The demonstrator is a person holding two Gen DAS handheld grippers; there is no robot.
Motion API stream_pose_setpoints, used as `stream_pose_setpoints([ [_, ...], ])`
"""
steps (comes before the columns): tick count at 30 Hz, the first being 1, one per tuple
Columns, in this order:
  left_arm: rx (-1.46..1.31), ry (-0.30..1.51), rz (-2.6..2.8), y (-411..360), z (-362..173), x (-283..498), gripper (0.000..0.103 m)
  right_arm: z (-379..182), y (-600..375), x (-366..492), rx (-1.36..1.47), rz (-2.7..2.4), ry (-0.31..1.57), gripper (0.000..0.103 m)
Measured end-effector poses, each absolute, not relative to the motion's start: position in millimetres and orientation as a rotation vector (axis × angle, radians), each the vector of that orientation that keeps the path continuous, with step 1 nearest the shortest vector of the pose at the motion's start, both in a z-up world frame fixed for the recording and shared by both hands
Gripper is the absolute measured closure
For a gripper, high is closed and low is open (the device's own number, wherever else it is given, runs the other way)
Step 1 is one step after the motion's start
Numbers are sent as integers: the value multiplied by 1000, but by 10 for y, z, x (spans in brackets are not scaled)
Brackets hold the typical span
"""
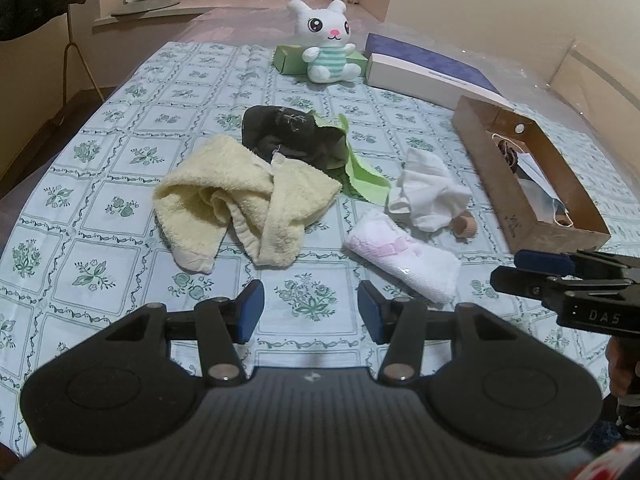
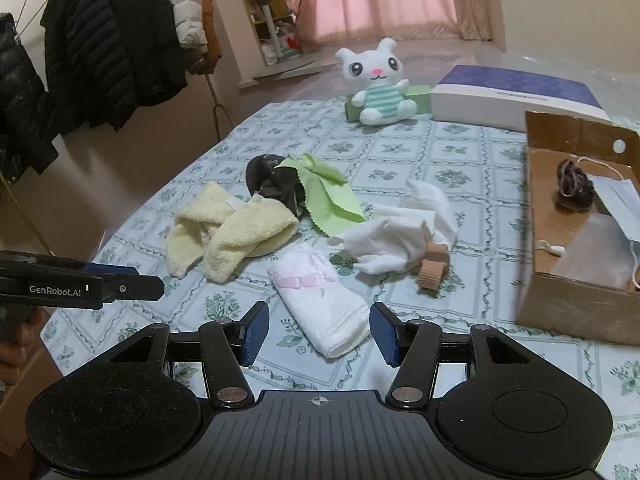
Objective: Organize soft objects
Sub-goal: 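Withdraw both grippers from the box back over the pile, then grasp the pink-striped white towel roll with the right gripper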
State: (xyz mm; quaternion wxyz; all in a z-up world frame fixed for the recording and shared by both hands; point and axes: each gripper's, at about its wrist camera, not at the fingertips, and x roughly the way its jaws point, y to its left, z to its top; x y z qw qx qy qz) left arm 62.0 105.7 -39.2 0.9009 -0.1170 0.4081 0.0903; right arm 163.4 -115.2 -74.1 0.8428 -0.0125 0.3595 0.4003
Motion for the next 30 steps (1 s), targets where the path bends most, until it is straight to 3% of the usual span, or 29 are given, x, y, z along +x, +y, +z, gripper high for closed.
stream_pose_setpoints([
  [21, -253, 877, 150, 1036, -669, 1010, 55, -959, -943, 1961, -114, 819, 740, 45],
  [30, -260, 898, 197, 1188, -755, 1002, 55, -1232, -476, 2025, -260, 915, 752, 33],
])
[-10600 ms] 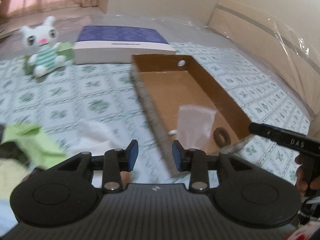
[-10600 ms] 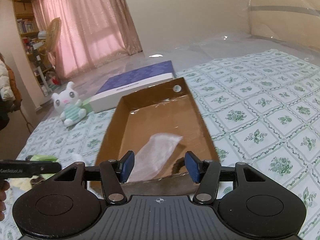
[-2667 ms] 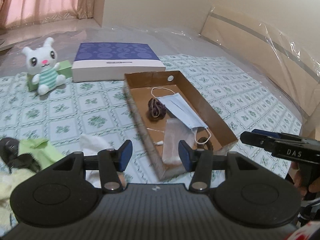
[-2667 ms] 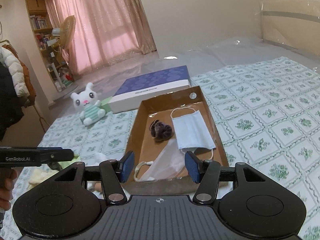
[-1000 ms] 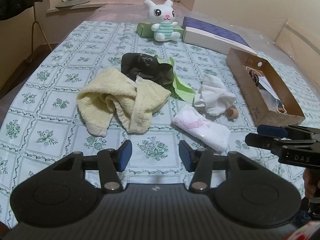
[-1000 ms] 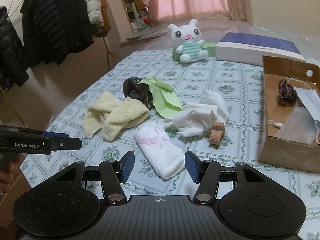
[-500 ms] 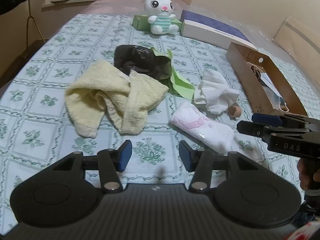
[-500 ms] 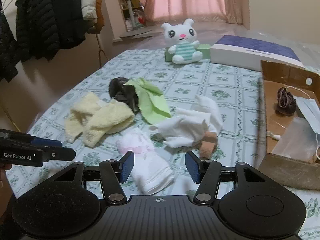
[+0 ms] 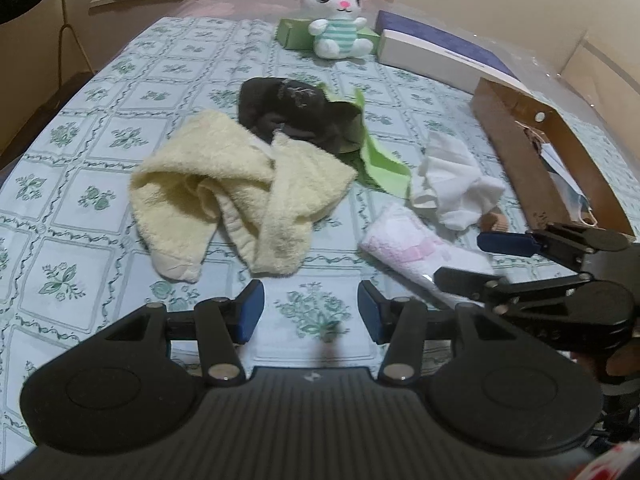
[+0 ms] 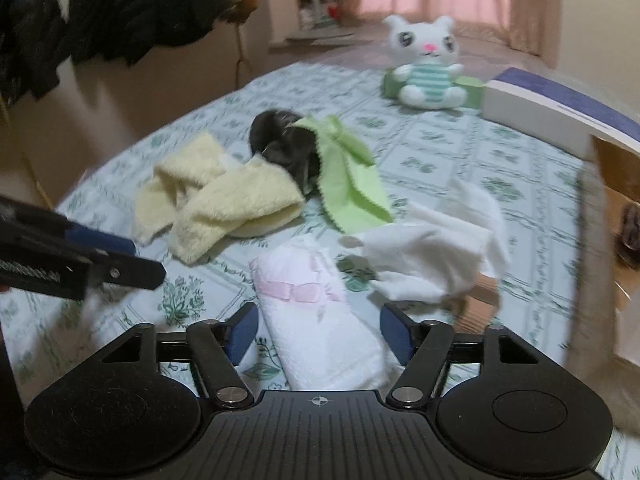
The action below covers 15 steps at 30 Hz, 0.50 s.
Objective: Organize soft objects
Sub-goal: 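Grasp the pink-striped white towel roll with the right gripper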
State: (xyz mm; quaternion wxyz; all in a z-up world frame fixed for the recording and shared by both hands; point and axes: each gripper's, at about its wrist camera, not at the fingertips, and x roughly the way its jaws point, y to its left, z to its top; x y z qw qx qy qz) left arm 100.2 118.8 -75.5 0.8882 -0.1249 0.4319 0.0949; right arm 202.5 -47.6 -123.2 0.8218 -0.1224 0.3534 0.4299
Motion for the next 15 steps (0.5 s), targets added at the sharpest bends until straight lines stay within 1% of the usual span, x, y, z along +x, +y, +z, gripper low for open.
stream_pose_setpoints([
  [2, -261, 898, 210, 1229, -764, 985, 55, -1306, -380, 2035, -295, 922, 754, 30],
  [5, -265, 898, 225, 1291, -779, 957, 55, -1392, -271, 2031, -349, 929, 749, 30],
  [10, -266, 896, 249, 1373, -790, 904, 55, -1442, -237, 2042, -338, 943, 763, 31],
  [12, -259, 893, 256, 1392, -787, 889, 55, -1452, -249, 2045, -328, 937, 760, 47],
  [15, -246, 881, 261, 1420, -775, 879, 53, -1417, -264, 2043, -304, 930, 756, 57],
])
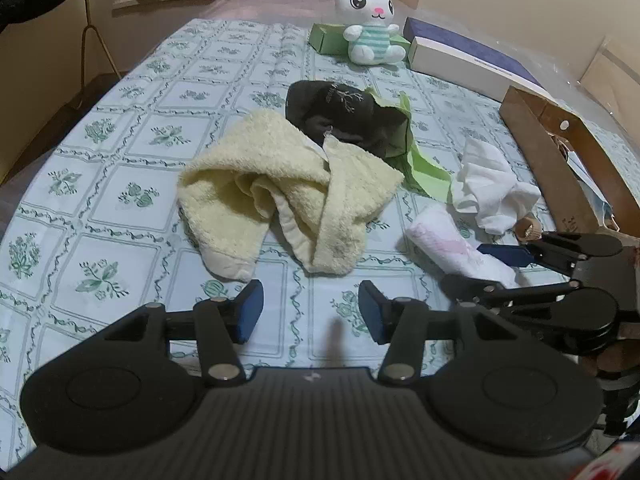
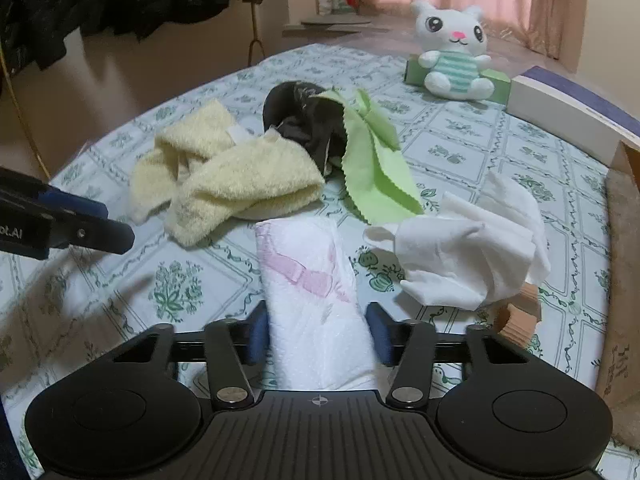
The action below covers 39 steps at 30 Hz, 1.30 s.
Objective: Organize soft objects
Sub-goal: 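Grasp the pink-striped white towel roll with the right gripper, then lift the towel roll with the right gripper while the left gripper grasps the yellow towel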
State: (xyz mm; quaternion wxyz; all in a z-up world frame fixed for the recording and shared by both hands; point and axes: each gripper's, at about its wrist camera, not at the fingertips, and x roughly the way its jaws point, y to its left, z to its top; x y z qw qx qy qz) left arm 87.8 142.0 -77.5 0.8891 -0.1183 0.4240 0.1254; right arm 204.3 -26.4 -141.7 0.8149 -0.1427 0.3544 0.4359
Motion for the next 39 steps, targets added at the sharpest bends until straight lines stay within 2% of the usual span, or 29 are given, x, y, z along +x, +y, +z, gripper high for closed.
stream_pose_setpoints([
  [2, -238, 870, 261, 1440, -761, 881, 53, -1359, -284, 2039, -284, 923, 748, 68],
  [7, -212, 825, 280, 1570, -664, 933, 51, -1182, -353, 2060, -206, 901, 723, 74],
  [11, -168, 770, 317, 1770, -586, 1014, 42, -1003, -422, 2074, -139, 895, 690, 75],
  [19, -341, 849, 392, 2319, -970, 1210, 42, -721, -650, 2107, -52, 859, 633, 74],
  [22, -404, 851, 408, 2378, -1114, 1220, 48, -693, -760, 2132, -29, 836, 635, 74],
  [23, -404, 833, 411, 2369, -1119, 1214, 58, -687, -801, 2141, -25, 822, 635, 74],
  [24, -407, 820, 398, 2363, -1116, 1211, 78, -690, -840, 2148, -24, 812, 636, 74],
  [26, -447, 821, 374, 2383, -1117, 1218, 96, -686, -920, 2165, -17, 787, 636, 74],
  [28, -472, 814, 365, 2406, -1074, 1197, 97, -677, -1000, 2177, -2, 769, 638, 74],
  [35, -299, 707, 253, 2042, -594, 1218, 97, -635, -1189, 2239, 30, 720, 628, 74],
  [39, -255, 708, 171, 1733, -594, 1459, 96, -617, -1249, 2260, 59, 714, 629, 74],
])
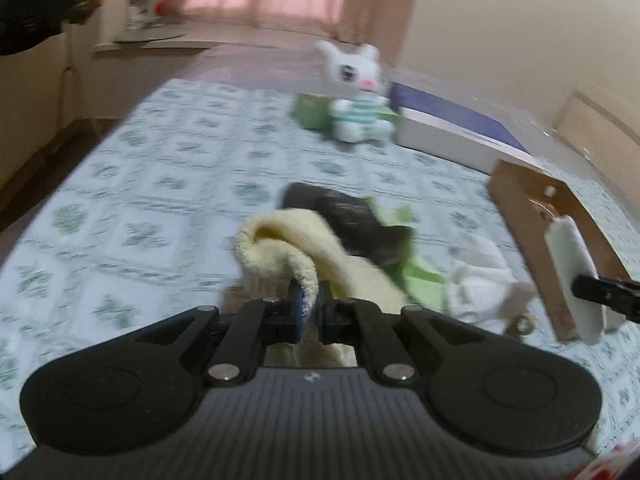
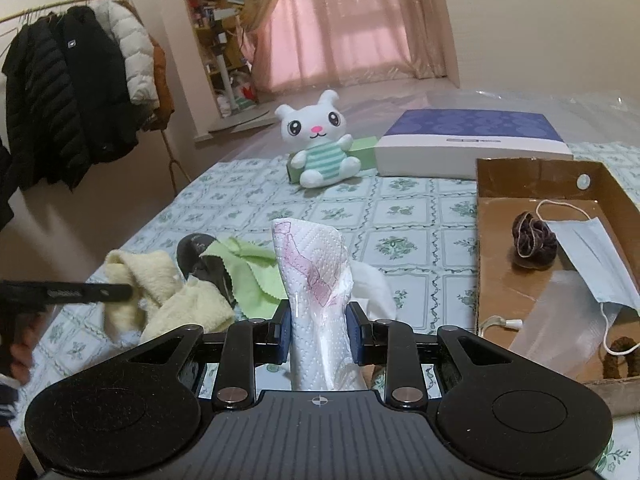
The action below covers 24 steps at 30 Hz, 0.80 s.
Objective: Organize soft objects
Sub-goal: 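Lift the towel roll with the right gripper while the left gripper grasps the yellow towel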
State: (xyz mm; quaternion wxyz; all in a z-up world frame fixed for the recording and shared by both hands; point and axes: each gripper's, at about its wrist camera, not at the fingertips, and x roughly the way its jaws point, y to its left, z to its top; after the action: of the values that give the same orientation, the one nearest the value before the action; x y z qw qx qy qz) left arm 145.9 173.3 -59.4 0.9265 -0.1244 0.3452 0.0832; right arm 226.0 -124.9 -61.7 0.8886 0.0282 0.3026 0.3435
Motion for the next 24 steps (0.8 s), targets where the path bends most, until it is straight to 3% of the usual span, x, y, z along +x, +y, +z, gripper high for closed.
stream_pose_setpoints([
  [2, -229, 731, 156, 1592, -652, 1579, 93, -615, -1281, 2259, 61, 706, 627, 74],
  [4, -193, 744, 146, 1467, -734, 1669, 83, -618, -1313, 2267, 67, 697, 630, 74],
  [7, -140, 771, 168, 1322, -836, 1756, 63, -631, -1360, 2290, 74, 685, 635, 74],
  [9, -125, 772, 178, 1283, -870, 1767, 43, -643, -1380, 2300, 79, 683, 638, 74],
  [11, -105, 781, 192, 1234, -905, 1783, 35, -657, -1381, 2311, 81, 681, 640, 74],
  [19, 20, 823, 283, 1168, -1127, 1911, 36, -696, -1370, 2348, 78, 683, 644, 74],
  [21, 2, 821, 292, 1210, -1118, 1913, 49, -713, -1374, 2354, 73, 679, 649, 74],
  [24, -12, 821, 302, 1284, -1099, 1912, 60, -741, -1385, 2366, 75, 675, 660, 74],
])
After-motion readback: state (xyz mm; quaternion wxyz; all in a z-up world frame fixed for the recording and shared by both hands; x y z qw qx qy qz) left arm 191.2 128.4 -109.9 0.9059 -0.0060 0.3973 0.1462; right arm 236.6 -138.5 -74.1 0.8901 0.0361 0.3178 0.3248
